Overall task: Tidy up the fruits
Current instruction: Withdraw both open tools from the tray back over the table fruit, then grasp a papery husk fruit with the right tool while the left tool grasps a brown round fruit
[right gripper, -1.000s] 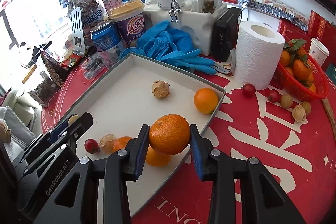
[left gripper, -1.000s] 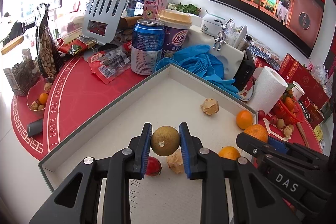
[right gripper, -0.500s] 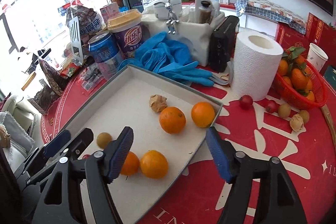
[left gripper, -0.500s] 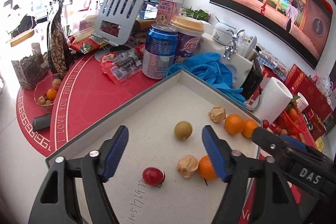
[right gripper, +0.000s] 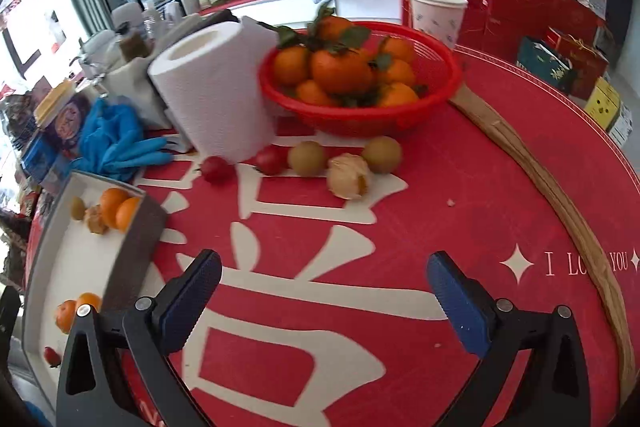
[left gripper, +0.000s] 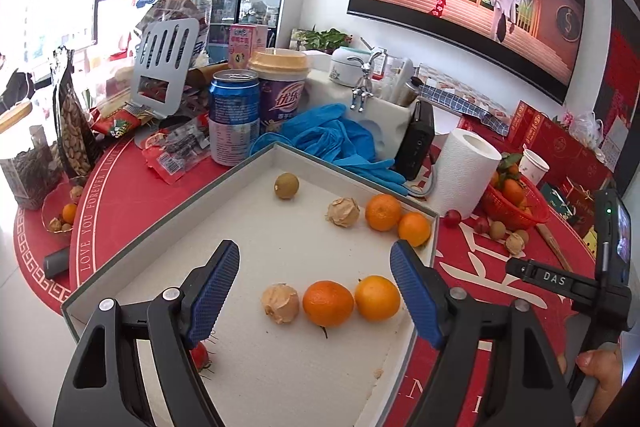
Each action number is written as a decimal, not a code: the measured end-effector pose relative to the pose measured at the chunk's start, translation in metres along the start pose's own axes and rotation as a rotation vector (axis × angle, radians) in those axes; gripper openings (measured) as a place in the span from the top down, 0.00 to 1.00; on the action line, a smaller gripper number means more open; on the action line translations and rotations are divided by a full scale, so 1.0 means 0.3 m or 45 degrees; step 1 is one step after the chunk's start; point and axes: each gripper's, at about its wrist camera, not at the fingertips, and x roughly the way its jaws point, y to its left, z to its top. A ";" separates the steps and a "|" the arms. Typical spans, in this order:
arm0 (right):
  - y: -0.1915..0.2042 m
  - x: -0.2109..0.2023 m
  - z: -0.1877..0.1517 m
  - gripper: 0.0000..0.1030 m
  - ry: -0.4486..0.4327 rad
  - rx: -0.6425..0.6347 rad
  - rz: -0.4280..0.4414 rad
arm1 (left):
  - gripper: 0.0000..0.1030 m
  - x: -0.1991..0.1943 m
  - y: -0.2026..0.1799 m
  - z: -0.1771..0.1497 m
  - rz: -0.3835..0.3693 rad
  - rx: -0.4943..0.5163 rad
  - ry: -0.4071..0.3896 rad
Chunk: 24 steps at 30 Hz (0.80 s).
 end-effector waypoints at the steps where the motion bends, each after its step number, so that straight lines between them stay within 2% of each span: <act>1: -0.018 0.016 -0.001 0.00 0.007 0.001 -0.025 | 0.21 0.001 -0.011 -0.002 -0.003 0.013 0.001; 5: -0.046 0.069 0.005 0.00 0.032 -0.017 -0.092 | 0.21 -0.008 -0.047 -0.012 -0.006 0.062 -0.015; 11: -0.031 0.120 0.062 0.00 -0.015 -0.042 -0.146 | 0.21 -0.022 -0.097 -0.025 -0.015 0.141 -0.049; 12: -0.027 0.130 0.074 0.03 -0.022 -0.042 -0.150 | 0.21 -0.022 -0.105 -0.028 -0.023 0.153 -0.049; 13: -0.026 0.136 0.083 0.13 -0.034 -0.044 -0.157 | 0.21 -0.022 -0.114 -0.030 -0.032 0.164 -0.048; 14: -0.019 0.139 0.093 0.19 -0.050 -0.050 -0.170 | 0.21 -0.022 -0.122 -0.033 -0.040 0.177 -0.047; 16: -0.012 0.144 0.113 0.40 -0.070 -0.061 -0.158 | 0.21 -0.024 -0.140 -0.039 -0.045 0.205 -0.052; 17: -0.008 0.145 0.117 0.46 -0.075 -0.068 -0.152 | 0.21 -0.027 -0.149 -0.042 -0.050 0.217 -0.056; 18: -0.008 0.144 0.120 0.60 -0.082 -0.074 -0.150 | 0.21 -0.031 -0.156 -0.045 -0.062 0.226 -0.059; 19: -0.020 0.143 0.119 0.70 -0.086 -0.073 -0.149 | 0.21 -0.035 -0.163 -0.048 -0.078 0.231 -0.060; 20: -0.027 0.138 0.113 0.75 -0.086 -0.069 -0.144 | 0.21 -0.037 -0.171 -0.052 -0.092 0.237 -0.059; 24: -0.079 0.087 0.065 0.75 -0.079 -0.038 -0.083 | 0.21 -0.041 -0.217 -0.074 -0.148 0.288 -0.042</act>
